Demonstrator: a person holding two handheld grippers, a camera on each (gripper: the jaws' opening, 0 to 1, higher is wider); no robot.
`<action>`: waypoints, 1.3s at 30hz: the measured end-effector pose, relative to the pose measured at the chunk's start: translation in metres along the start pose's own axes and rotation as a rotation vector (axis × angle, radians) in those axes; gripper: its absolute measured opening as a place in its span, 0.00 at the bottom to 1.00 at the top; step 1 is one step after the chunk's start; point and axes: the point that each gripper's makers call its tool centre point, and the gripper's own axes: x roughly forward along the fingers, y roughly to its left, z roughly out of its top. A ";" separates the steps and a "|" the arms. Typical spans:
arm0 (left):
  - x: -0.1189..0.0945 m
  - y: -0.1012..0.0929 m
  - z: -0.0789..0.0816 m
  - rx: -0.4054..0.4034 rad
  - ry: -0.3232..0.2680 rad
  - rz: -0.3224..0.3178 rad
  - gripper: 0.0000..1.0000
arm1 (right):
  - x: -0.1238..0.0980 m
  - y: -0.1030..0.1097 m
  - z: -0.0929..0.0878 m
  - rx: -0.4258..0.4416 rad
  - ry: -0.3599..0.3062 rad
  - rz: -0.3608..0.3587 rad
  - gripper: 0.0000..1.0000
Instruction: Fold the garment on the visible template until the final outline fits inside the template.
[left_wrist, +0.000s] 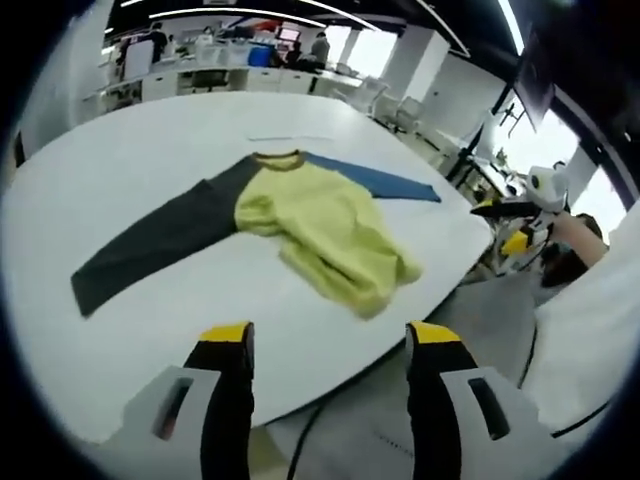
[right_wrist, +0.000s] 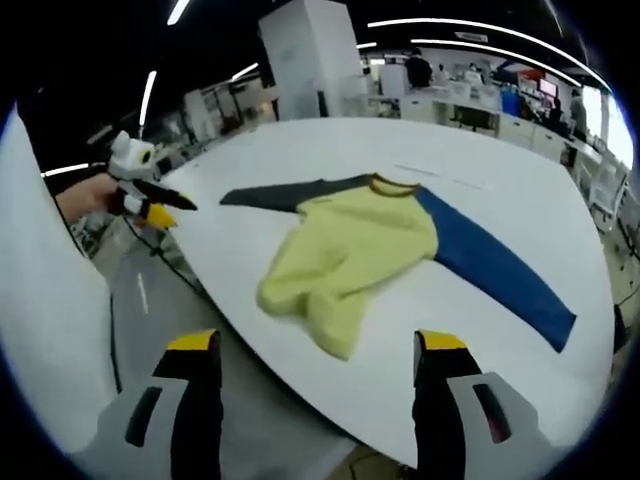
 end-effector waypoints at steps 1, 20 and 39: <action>0.002 0.000 0.000 0.001 0.004 -0.002 0.57 | 0.001 -0.001 0.000 0.001 0.001 0.001 0.78; 0.019 0.013 -0.005 -0.010 0.085 0.011 0.52 | 0.013 -0.014 -0.008 0.052 -0.003 0.016 0.76; 0.046 0.025 -0.001 0.019 0.118 -0.021 0.51 | 0.029 -0.022 -0.019 0.067 0.033 0.029 0.72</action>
